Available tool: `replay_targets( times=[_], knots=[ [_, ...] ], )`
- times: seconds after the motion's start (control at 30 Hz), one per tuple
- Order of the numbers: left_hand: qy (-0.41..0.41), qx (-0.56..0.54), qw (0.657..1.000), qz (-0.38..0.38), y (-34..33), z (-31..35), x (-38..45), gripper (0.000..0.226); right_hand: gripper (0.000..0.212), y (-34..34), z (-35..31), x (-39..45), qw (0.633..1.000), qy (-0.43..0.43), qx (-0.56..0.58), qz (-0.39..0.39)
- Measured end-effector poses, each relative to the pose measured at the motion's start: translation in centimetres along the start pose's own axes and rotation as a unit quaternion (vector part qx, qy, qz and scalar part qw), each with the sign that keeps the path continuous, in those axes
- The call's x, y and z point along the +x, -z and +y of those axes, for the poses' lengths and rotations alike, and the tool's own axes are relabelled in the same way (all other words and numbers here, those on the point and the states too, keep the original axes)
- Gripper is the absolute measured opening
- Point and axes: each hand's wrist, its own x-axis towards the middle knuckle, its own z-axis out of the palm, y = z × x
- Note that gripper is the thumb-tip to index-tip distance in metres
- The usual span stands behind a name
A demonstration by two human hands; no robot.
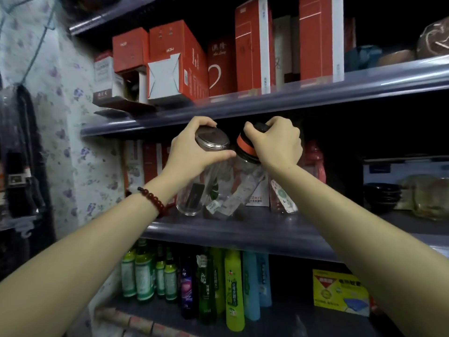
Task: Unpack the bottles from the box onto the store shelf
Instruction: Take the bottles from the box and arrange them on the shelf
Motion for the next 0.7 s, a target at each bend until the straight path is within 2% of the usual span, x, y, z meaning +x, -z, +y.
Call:
replay_targets(
  times=[0.2, 0.33, 0.4, 0.53, 0.57, 0.67, 0.7],
  knots=[
    [0.036, -0.041, 0.998, -0.002, -0.3, -2.4, 2.0, 0.068, 0.047, -1.1, -0.2, 2.4, 0.998, 0.007, -0.038, -0.053],
    [0.049, -0.053, 0.997, -0.016, -0.8, -3.7, 2.4, 0.065, 0.059, -1.2, 0.1, 2.8, 0.996, 0.010, -0.045, -0.076],
    [0.054, -0.061, 0.996, -0.030, -1.2, -4.4, 2.4, 0.065, 0.064, -1.1, 0.3, 3.2, 0.993, 0.011, -0.041, -0.110],
    [0.065, -0.082, 0.994, -0.028, -1.5, -5.4, 2.8, 0.071, 0.086, -1.0, 1.3, 4.0, 0.982, 0.035, -0.023, -0.185],
    [0.067, -0.086, 0.994, -0.027, -1.5, -5.5, 2.9, 0.072, 0.084, -0.9, 1.5, 4.1, 0.976, 0.044, -0.010, -0.211],
    [0.081, -0.100, 0.991, -0.025, -1.5, -6.2, 3.3, 0.074, 0.050, -0.5, 2.2, 4.0, 0.946, 0.059, 0.083, -0.307],
    [0.088, -0.103, 0.990, -0.024, -1.3, -6.4, 3.4, 0.076, 0.047, -0.5, 2.2, 3.8, 0.936, 0.051, 0.107, -0.331]
  ],
)
